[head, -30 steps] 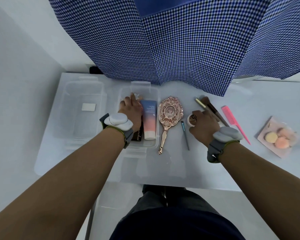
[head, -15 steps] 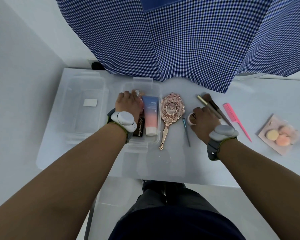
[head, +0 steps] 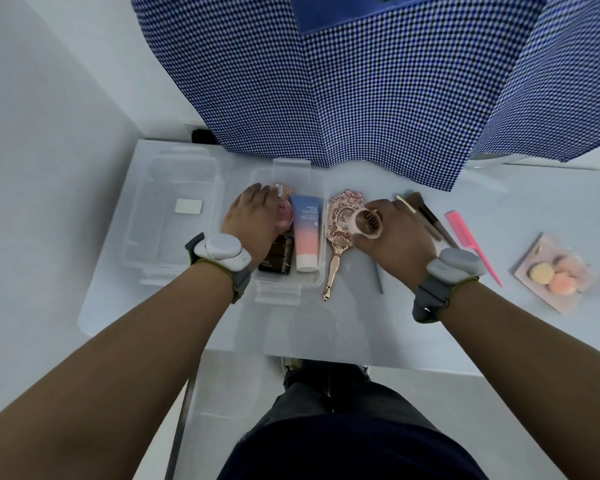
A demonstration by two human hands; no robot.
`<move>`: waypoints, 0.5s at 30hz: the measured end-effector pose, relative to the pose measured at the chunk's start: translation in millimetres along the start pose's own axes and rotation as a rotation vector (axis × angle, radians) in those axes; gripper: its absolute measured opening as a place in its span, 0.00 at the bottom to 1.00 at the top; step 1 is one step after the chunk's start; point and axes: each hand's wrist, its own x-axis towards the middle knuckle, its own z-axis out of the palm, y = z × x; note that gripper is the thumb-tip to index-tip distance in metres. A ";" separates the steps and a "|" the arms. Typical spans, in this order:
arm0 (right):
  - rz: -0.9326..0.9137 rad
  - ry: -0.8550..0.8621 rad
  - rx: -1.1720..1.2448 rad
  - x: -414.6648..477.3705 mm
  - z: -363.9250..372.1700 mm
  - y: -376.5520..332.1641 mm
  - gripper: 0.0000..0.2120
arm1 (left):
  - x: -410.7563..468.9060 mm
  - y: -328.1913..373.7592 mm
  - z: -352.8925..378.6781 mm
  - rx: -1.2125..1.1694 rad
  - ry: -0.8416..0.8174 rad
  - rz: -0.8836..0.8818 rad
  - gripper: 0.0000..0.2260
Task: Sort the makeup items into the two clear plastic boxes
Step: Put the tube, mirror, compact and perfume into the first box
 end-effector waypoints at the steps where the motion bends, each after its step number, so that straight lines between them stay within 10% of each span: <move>1: -0.025 -0.009 0.017 -1.6 -0.8 -8.3 0.26 | -4.4 0.6 -2.5 -0.049 0.046 0.002 0.26; 5: -0.158 -0.090 0.017 -7.1 3.4 -37.8 0.28 | -26.4 11.7 -15.2 -0.382 0.214 -0.096 0.18; 15: -0.293 -0.123 -0.034 -17.3 24.0 -65.3 0.25 | -42.9 17.5 -17.3 -1.227 -0.195 -0.501 0.13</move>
